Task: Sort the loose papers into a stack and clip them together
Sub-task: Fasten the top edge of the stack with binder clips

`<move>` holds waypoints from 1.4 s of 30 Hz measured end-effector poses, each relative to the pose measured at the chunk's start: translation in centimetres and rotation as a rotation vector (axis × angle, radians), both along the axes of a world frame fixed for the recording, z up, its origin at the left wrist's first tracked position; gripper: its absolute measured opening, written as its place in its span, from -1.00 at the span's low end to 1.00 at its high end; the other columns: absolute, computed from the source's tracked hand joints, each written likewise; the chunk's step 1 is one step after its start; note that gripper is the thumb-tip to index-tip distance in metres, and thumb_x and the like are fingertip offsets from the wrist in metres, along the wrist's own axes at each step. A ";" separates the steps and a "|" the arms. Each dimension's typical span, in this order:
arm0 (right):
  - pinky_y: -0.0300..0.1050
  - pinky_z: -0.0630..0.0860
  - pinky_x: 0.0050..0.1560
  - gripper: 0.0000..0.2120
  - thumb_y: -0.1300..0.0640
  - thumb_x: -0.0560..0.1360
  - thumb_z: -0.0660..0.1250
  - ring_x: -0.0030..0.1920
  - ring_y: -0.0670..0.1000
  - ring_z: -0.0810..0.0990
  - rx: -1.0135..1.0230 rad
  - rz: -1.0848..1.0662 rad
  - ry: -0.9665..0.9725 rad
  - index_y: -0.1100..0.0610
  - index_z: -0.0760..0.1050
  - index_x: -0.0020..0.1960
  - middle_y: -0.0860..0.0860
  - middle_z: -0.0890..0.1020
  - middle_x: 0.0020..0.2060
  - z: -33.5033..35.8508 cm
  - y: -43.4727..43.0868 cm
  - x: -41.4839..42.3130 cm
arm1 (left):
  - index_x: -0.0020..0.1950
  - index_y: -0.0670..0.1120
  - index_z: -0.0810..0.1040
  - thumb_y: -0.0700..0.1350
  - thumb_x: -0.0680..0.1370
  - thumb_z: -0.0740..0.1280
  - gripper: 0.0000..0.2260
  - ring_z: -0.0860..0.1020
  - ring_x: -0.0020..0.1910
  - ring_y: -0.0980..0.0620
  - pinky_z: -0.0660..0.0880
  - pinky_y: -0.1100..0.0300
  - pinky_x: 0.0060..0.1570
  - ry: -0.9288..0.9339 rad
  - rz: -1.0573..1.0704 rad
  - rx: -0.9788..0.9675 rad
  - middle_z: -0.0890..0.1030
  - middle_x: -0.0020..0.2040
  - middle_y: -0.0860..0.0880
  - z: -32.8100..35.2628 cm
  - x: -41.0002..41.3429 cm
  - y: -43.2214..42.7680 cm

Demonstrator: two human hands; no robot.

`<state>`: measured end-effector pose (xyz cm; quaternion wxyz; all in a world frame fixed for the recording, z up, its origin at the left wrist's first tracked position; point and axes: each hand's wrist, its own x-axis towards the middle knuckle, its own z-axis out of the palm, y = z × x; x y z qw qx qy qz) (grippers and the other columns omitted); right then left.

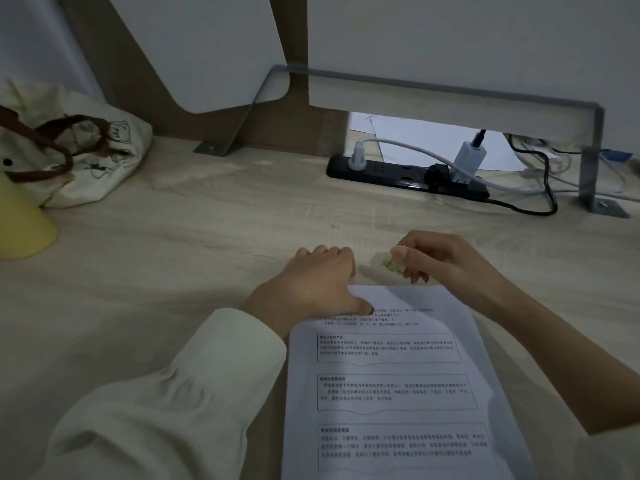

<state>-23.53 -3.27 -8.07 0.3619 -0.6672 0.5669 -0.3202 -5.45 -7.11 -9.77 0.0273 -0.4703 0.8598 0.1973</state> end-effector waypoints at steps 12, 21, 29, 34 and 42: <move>-0.26 0.41 -0.18 -0.70 -0.01 0.52 0.22 -0.24 0.01 0.53 -0.175 0.082 0.173 0.16 0.57 -0.23 0.06 0.61 -0.33 -2.2 -1.5 -0.3 | 0.00 0.00 0.41 0.11 0.47 0.32 -0.76 0.42 0.04 0.09 0.43 0.16 0.05 0.118 -0.009 0.261 0.42 0.03 0.05 -0.3 0.0 -0.6; -0.44 0.36 -0.19 -0.82 -0.08 0.47 0.16 -0.20 -0.15 0.49 -0.253 0.240 0.239 -0.14 0.48 -0.26 -0.24 0.56 -0.36 -2.4 -1.7 0.2 | -0.06 -0.04 0.60 -0.04 0.49 0.35 -0.89 0.50 -0.22 0.21 0.44 0.30 -0.11 0.330 0.060 0.434 0.53 -0.24 0.16 0.2 0.8 -0.9; -0.48 0.36 -0.19 -0.80 -0.06 0.49 0.23 -0.24 -0.21 0.53 -0.134 0.303 0.245 -0.09 0.51 -0.27 -0.14 0.58 -0.34 -1.0 -2.3 0.4 | -0.15 0.01 0.58 -0.07 0.48 0.36 -0.97 0.49 -0.27 0.25 0.41 0.44 -0.21 0.433 0.057 0.449 0.54 -0.25 0.17 1.0 1.6 -0.7; -0.40 0.31 -0.33 -0.56 -0.09 0.42 0.20 -0.41 -0.10 0.37 0.109 0.372 0.197 0.31 0.54 -0.23 0.13 0.47 -0.40 0.2 -3.1 0.4 | -0.21 0.10 0.55 -0.03 0.47 0.36 -0.93 0.47 -0.28 0.34 0.35 0.48 -0.22 0.446 0.035 0.402 0.53 -0.25 0.21 1.4 1.8 -0.6; -0.28 0.28 -0.30 -0.49 -0.13 0.41 0.21 -0.36 -0.03 0.33 0.229 0.428 0.169 0.37 0.48 -0.21 0.11 0.40 -0.38 0.6 -3.3 0.6 | -0.14 0.05 0.51 -0.08 0.52 0.31 -0.95 0.48 -0.27 0.31 0.39 0.47 -0.22 0.461 0.014 0.444 0.51 -0.24 0.20 1.2 2.1 -0.6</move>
